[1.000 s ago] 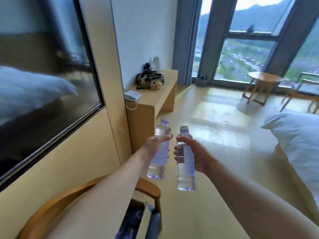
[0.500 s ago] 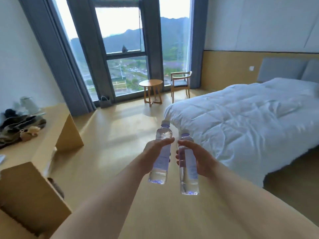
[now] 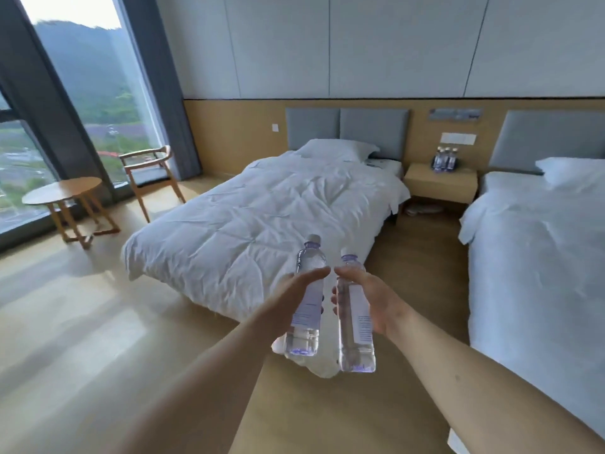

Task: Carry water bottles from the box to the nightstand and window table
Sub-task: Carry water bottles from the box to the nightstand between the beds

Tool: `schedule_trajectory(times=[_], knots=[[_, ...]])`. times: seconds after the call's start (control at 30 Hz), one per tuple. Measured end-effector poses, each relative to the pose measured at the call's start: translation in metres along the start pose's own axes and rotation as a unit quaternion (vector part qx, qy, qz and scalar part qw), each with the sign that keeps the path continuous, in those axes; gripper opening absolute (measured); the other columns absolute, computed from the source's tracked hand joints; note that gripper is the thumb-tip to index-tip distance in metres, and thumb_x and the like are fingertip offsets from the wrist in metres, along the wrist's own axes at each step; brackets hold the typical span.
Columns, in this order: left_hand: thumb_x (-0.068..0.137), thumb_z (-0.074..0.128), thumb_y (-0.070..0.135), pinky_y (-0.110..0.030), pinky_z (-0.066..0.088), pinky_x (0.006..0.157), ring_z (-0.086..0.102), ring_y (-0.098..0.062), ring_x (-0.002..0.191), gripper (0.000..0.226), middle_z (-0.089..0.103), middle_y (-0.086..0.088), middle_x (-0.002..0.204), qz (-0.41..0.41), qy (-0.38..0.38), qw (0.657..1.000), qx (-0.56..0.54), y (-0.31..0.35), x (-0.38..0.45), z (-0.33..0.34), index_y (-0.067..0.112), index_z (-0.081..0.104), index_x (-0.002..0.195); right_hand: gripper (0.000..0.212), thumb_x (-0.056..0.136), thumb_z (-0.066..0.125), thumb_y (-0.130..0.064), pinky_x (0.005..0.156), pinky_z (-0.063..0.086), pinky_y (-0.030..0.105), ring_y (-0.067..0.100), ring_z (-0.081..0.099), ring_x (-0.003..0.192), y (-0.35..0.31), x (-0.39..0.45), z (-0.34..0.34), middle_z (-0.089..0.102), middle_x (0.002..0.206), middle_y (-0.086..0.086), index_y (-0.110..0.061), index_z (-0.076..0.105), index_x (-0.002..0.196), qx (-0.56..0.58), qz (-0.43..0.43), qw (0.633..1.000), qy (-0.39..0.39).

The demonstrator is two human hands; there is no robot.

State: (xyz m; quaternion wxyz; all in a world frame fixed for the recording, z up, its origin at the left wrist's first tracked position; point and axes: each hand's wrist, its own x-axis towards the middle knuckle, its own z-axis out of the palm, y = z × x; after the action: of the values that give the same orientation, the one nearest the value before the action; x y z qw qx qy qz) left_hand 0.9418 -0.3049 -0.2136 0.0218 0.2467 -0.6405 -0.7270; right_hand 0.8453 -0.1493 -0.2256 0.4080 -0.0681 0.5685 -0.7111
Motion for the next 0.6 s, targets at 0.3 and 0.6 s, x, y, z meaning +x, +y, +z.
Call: schedule_trajectory(times=[0.3,0.6], knots=[[0.072,0.085,0.055,-0.036,0.057,0.071,0.071,-0.026,0.069,0.06,0.074,-0.012,0.083,-0.012,-0.128,0.989,0.075,0.044,0.188,0.075,0.008,0.074,0.108,0.044,0.082,0.08,-0.043,0.077,0.059,0.044,0.028,0.069,0.079,-0.07,0.091,-0.099,0.07,0.09,0.015,-0.012,0.069,0.11,-0.007,-0.057,0.984,0.171],[0.079,0.078,0.058,-0.047,0.057,0.091,0.072,-0.027,0.084,0.06,0.076,-0.012,0.092,0.007,-0.206,0.968,0.142,0.129,0.354,0.135,0.013,0.07,0.118,0.061,0.078,0.077,-0.06,0.078,0.056,0.041,0.026,0.069,0.086,-0.162,0.197,-0.167,0.071,0.092,0.011,-0.016,0.067,0.119,-0.005,-0.078,0.96,0.27]])
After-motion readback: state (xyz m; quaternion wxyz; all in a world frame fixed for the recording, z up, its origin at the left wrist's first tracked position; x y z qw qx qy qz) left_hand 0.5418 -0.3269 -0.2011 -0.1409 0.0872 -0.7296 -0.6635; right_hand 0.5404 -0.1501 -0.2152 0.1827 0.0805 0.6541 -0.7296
